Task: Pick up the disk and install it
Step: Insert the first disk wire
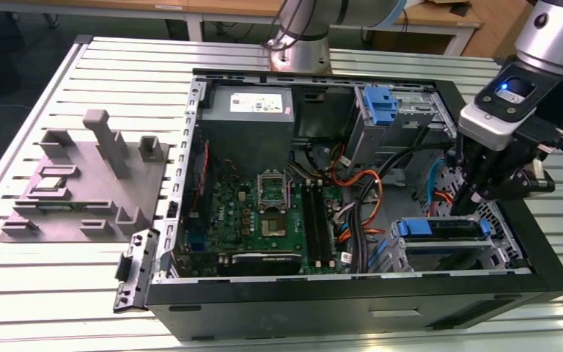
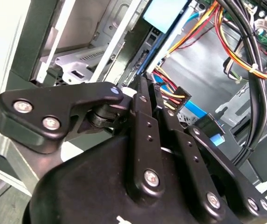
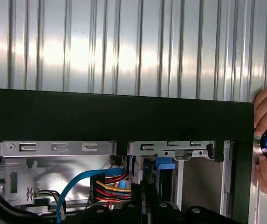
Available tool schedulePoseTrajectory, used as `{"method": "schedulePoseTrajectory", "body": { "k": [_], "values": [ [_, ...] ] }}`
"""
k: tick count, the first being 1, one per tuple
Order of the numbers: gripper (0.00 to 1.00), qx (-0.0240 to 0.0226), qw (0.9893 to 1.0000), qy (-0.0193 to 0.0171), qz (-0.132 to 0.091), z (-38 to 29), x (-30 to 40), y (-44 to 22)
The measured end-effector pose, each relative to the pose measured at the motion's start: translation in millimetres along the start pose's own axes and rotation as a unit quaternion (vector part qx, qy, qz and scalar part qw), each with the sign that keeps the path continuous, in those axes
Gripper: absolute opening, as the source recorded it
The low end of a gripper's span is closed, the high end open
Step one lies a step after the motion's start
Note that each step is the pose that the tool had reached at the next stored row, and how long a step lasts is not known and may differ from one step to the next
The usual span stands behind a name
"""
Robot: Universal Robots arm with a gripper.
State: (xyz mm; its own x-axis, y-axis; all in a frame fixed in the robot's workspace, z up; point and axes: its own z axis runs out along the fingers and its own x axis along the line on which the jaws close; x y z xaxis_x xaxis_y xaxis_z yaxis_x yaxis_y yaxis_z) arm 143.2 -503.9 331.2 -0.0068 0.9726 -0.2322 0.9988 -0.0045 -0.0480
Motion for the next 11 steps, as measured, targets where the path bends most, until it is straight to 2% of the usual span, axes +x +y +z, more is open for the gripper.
{"method": "schedulePoseTrajectory", "body": {
  "k": [4,9,11],
  "values": [
    [0.17,0.0017,1.0000,0.0011,0.007,0.5,-1.5,1.2],
    [0.17,0.0017,1.0000,0.0030,0.007,2.2,-8.6,1.5],
    [0.17,0.0017,1.0000,0.0054,0.007,2.6,-10.3,1.5]
  ]
}}
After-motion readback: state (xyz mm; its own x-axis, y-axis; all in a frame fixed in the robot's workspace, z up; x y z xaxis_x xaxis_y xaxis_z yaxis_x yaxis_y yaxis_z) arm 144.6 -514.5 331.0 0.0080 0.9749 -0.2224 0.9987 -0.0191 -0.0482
